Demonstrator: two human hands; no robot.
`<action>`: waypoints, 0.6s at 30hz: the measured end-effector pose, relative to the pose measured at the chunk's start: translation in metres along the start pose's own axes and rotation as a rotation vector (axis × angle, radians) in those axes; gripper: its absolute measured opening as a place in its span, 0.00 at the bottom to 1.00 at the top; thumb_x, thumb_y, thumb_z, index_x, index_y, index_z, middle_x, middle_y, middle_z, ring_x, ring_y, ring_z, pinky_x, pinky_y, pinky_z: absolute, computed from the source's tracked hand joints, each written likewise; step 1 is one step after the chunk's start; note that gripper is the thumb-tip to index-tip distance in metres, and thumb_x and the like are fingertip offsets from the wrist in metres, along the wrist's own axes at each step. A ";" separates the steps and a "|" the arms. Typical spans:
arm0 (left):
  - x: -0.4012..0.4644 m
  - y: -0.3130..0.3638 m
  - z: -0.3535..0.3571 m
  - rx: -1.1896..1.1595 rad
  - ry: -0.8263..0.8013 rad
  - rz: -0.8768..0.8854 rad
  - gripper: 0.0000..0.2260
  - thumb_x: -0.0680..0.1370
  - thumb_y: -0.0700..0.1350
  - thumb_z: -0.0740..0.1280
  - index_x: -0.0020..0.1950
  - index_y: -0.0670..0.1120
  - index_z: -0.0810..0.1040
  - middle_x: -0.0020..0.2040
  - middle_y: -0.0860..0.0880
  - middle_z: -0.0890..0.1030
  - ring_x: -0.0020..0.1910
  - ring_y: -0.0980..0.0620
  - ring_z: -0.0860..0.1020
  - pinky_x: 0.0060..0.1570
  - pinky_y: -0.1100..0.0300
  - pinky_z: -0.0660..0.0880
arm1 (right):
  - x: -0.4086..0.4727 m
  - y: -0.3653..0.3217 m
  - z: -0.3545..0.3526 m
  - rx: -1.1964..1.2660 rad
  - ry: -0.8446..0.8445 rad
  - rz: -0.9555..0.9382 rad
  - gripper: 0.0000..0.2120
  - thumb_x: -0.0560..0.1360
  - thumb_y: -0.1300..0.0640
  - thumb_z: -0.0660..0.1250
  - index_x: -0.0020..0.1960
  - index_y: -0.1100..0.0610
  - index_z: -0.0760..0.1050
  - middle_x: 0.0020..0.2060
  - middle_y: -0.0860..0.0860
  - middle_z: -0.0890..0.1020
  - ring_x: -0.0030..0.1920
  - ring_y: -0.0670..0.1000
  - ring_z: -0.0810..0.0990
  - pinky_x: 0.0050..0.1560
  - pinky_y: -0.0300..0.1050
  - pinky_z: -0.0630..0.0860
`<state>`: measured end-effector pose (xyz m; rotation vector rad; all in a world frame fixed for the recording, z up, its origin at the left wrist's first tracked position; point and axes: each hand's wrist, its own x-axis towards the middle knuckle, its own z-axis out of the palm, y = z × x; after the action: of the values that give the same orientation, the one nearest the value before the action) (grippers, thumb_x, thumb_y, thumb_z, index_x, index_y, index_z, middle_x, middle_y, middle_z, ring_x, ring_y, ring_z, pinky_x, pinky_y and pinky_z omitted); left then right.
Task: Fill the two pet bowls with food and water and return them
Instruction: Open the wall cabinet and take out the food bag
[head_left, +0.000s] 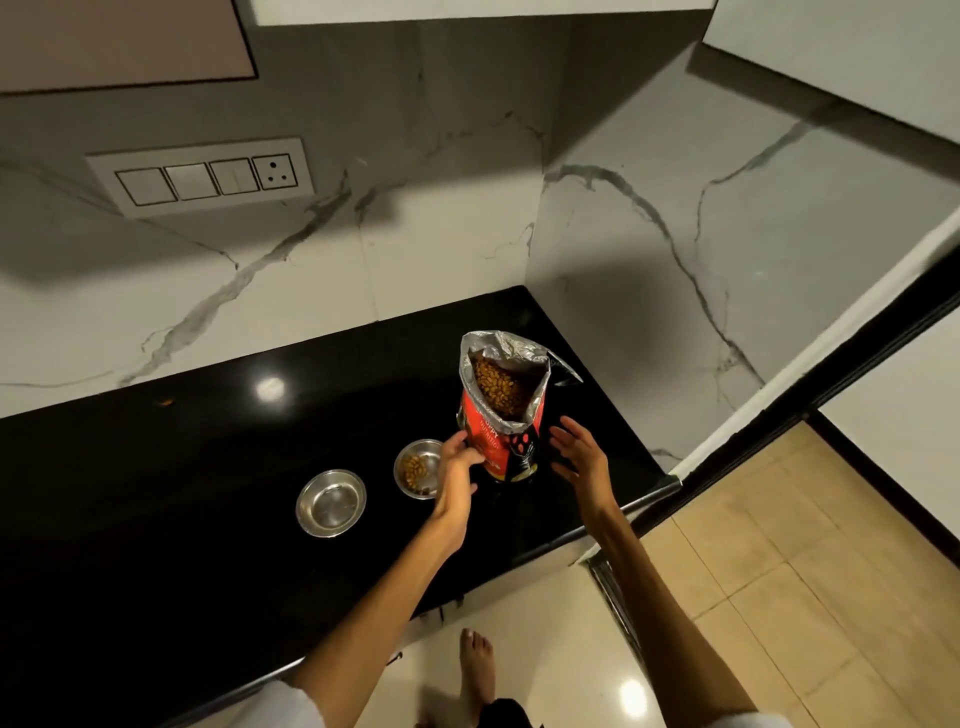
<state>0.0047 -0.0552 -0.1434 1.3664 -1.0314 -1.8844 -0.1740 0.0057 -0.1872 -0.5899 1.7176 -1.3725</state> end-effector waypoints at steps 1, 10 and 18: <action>-0.004 0.000 0.000 0.006 -0.005 0.003 0.25 0.80 0.40 0.62 0.78 0.47 0.66 0.71 0.46 0.71 0.70 0.49 0.69 0.76 0.41 0.63 | -0.004 0.000 0.000 0.005 0.005 -0.006 0.21 0.88 0.58 0.51 0.79 0.55 0.67 0.73 0.56 0.75 0.73 0.56 0.74 0.74 0.61 0.70; -0.044 0.007 -0.003 0.017 -0.091 0.040 0.23 0.82 0.40 0.61 0.78 0.48 0.67 0.73 0.48 0.72 0.73 0.49 0.69 0.75 0.42 0.64 | -0.041 -0.010 0.004 0.049 0.040 -0.073 0.19 0.87 0.58 0.54 0.77 0.53 0.69 0.70 0.53 0.78 0.71 0.54 0.76 0.73 0.61 0.72; -0.066 0.019 0.001 -0.014 -0.144 0.082 0.18 0.82 0.39 0.61 0.70 0.53 0.73 0.66 0.52 0.75 0.65 0.54 0.72 0.73 0.45 0.67 | -0.070 -0.030 0.003 0.059 0.056 -0.176 0.20 0.86 0.54 0.57 0.77 0.54 0.69 0.70 0.53 0.79 0.70 0.53 0.77 0.73 0.60 0.73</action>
<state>0.0240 -0.0116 -0.0945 1.1763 -1.1254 -1.9475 -0.1385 0.0501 -0.1369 -0.6880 1.6951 -1.5706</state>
